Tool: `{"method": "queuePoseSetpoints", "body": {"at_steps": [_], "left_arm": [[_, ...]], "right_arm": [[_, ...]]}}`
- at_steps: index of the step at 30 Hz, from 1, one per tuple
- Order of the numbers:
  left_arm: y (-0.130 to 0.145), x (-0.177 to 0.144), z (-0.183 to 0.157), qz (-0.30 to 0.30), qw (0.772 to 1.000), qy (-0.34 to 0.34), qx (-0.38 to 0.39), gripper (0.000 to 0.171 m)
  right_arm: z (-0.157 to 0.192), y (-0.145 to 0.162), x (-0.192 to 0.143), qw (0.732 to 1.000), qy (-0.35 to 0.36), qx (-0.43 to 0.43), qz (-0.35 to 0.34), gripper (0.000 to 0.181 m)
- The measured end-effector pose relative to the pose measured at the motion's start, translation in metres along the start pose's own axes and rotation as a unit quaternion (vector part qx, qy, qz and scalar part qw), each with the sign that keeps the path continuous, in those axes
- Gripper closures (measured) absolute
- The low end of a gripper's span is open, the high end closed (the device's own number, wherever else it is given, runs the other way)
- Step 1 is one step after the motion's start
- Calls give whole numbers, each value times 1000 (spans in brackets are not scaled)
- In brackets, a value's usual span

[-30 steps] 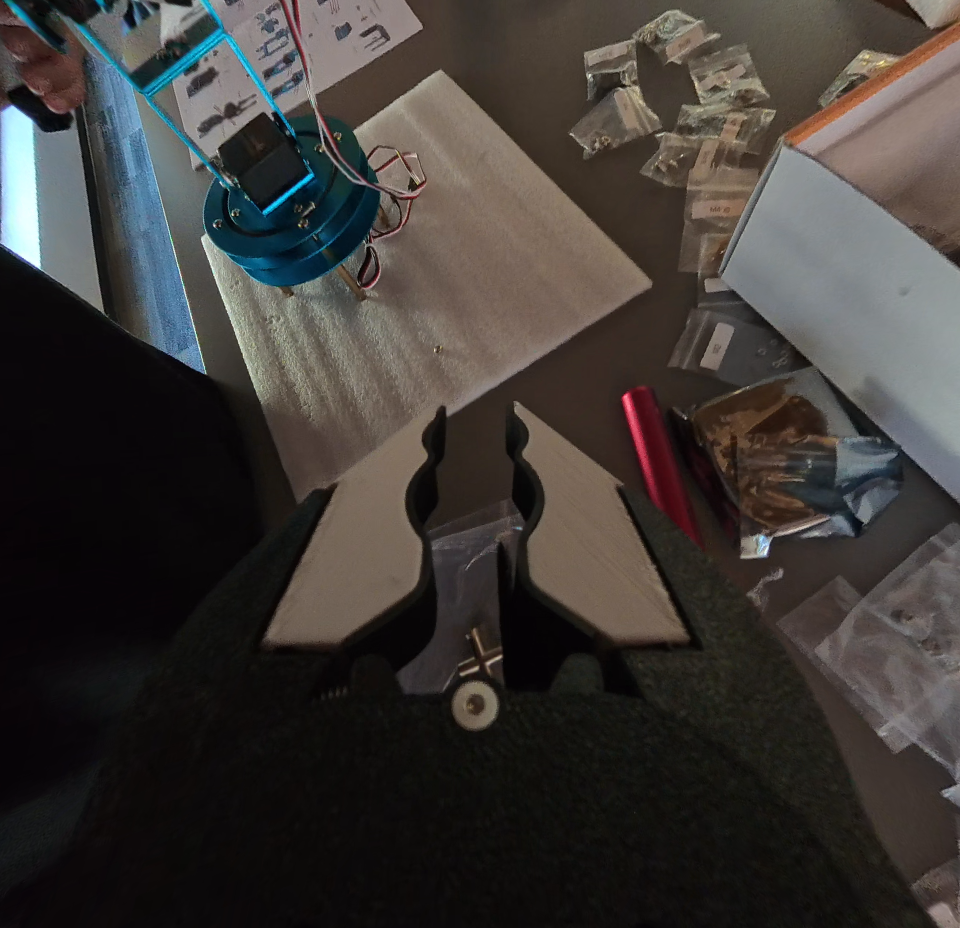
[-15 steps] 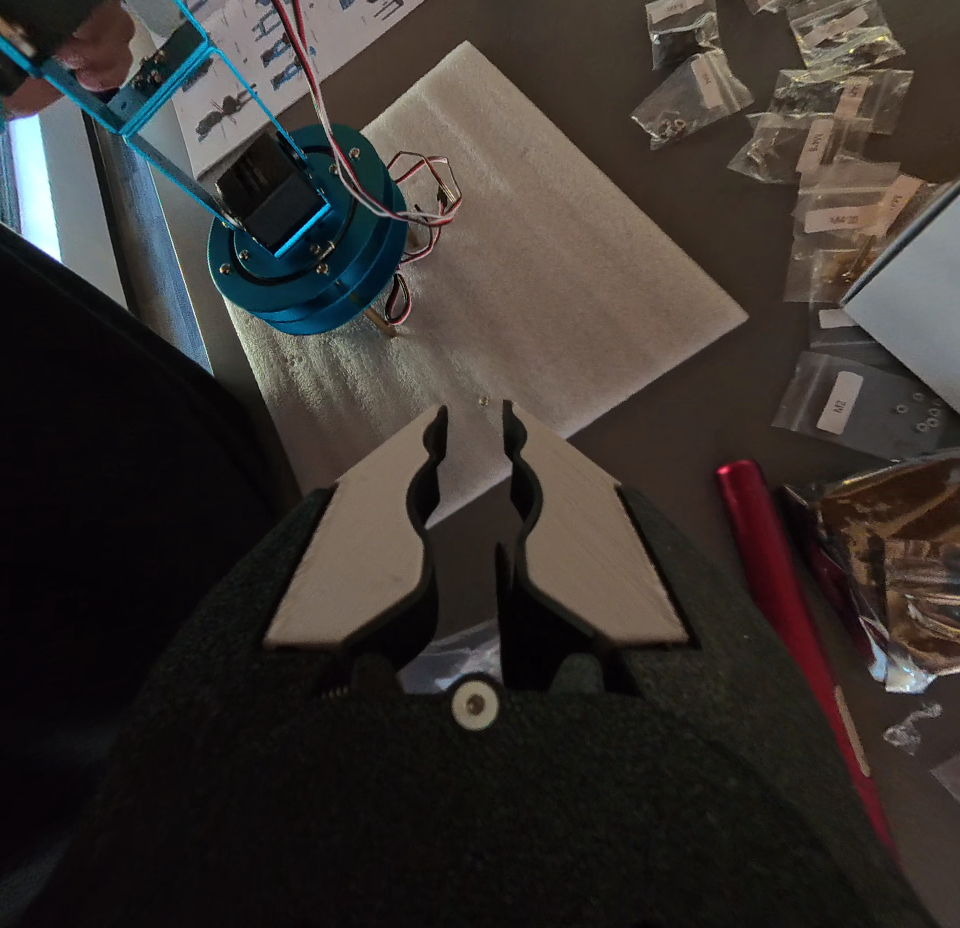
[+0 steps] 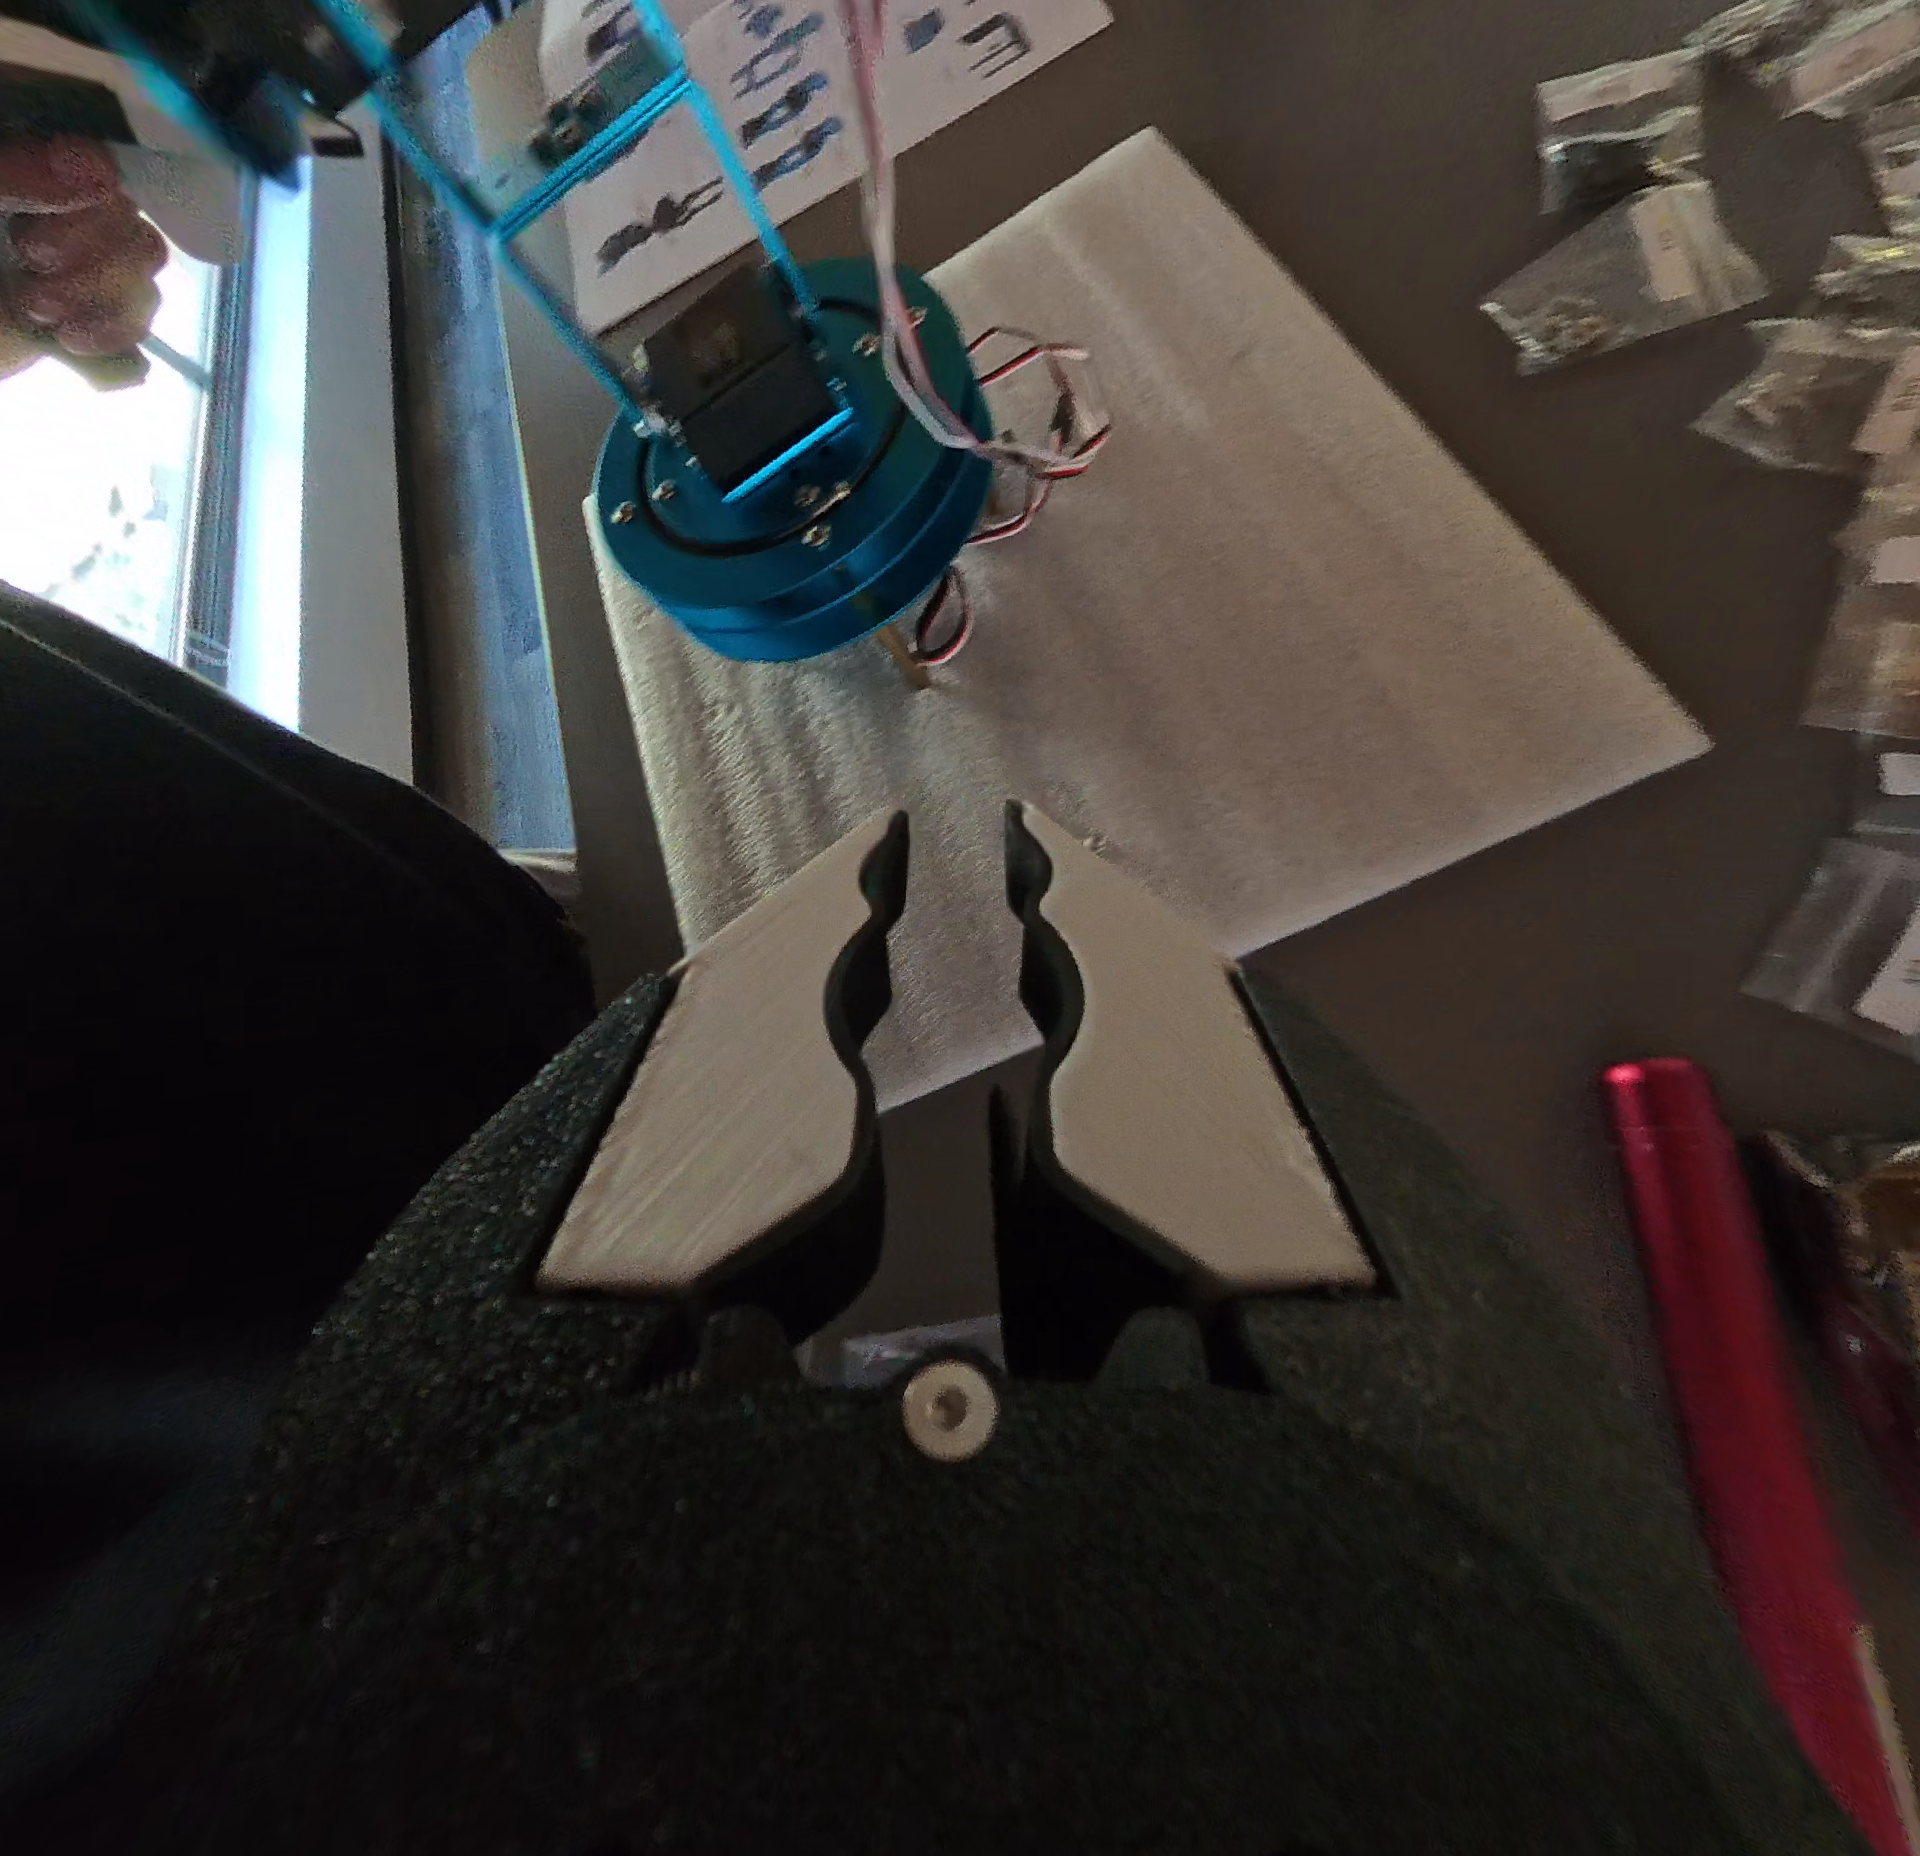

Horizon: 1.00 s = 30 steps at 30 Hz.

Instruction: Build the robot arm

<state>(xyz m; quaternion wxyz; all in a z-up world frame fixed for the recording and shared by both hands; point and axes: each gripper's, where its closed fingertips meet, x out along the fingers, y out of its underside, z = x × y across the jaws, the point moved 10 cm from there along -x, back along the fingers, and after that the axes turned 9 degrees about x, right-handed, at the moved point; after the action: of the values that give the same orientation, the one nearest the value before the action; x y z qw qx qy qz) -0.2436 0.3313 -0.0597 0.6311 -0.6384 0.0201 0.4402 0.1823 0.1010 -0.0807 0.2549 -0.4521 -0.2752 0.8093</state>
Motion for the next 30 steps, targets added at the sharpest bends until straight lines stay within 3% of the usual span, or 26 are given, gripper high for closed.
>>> {"method": "queuePoseSetpoints", "body": {"at_steps": [2,4,12,18,22,26,30], "left_arm": [[18,-22,-11,-14,999,-31,8,121],[29,-33,-19,-22,999,-22,10,120],[62,-67,-36,-98,985,139,20,119],[129,-133,-38,-116,963,235,53,119],[163,-162,-36,-97,958,260,73,119],[189,-164,-42,-64,952,289,72,119],[202,-143,-58,-72,950,291,89,119]], "right_arm": [[15,10,-3,1000,17,-8,8,164],[38,22,-10,999,39,-4,-1,164],[166,99,-17,982,159,56,-86,166],[265,151,33,945,219,130,-205,165],[319,186,78,939,207,153,-229,163],[349,224,108,939,228,125,-224,162],[345,249,128,929,236,106,-266,161]]}}
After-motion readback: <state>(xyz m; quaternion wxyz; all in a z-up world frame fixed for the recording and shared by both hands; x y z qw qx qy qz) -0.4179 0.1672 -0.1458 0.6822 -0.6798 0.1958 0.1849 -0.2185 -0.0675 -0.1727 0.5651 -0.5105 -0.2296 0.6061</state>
